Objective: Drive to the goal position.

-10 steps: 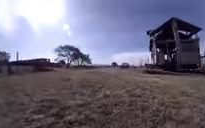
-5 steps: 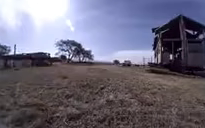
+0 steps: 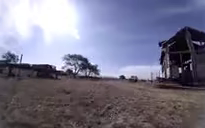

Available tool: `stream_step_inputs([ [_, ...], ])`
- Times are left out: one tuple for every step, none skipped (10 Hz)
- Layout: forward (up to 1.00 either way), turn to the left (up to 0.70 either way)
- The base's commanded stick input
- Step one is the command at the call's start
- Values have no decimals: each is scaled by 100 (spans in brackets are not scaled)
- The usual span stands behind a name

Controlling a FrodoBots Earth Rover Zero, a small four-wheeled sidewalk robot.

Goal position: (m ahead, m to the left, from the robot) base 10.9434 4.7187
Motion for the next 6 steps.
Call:
stream_step_inputs([
  [70,0],
  [70,0],
  [70,0],
  [70,0],
  [70,0],
  [70,0],
])
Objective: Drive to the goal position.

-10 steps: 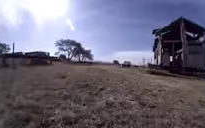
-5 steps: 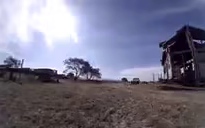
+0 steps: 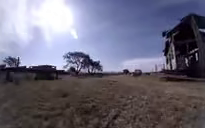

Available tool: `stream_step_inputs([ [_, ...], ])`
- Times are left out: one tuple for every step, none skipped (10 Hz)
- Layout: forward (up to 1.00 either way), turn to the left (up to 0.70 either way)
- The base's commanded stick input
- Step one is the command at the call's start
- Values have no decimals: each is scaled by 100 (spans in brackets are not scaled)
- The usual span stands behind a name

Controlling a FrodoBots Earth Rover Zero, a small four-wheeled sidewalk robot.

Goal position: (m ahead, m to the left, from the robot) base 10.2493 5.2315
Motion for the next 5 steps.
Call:
stream_step_inputs([
  [70,0],
  [70,0],
  [70,0],
  [70,0],
  [70,0],
])
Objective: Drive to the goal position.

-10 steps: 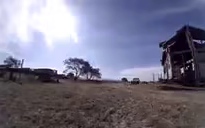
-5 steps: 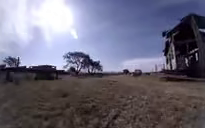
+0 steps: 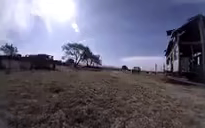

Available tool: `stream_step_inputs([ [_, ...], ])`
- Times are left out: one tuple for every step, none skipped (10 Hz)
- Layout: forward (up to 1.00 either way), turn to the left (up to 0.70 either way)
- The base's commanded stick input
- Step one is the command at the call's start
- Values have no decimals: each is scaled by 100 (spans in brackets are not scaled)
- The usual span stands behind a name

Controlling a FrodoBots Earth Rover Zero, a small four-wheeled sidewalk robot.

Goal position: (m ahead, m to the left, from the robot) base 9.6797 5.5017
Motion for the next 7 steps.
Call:
stream_step_inputs([
  [70,0],
  [70,0],
  [70,0],
  [70,0],
  [70,0],
  [70,0],
  [70,0],
])
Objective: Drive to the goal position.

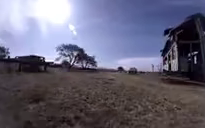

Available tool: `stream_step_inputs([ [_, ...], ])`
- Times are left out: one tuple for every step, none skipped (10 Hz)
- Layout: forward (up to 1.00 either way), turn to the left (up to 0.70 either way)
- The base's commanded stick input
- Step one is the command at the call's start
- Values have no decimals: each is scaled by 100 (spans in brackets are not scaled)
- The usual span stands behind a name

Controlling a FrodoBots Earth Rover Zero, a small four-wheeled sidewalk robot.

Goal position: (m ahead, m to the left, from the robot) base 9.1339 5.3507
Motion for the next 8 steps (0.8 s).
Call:
stream_step_inputs([
  [70,0],
  [70,0],
  [70,0],
  [70,0],
  [70,0],
  [70,0],
  [70,0],
  [70,0],
])
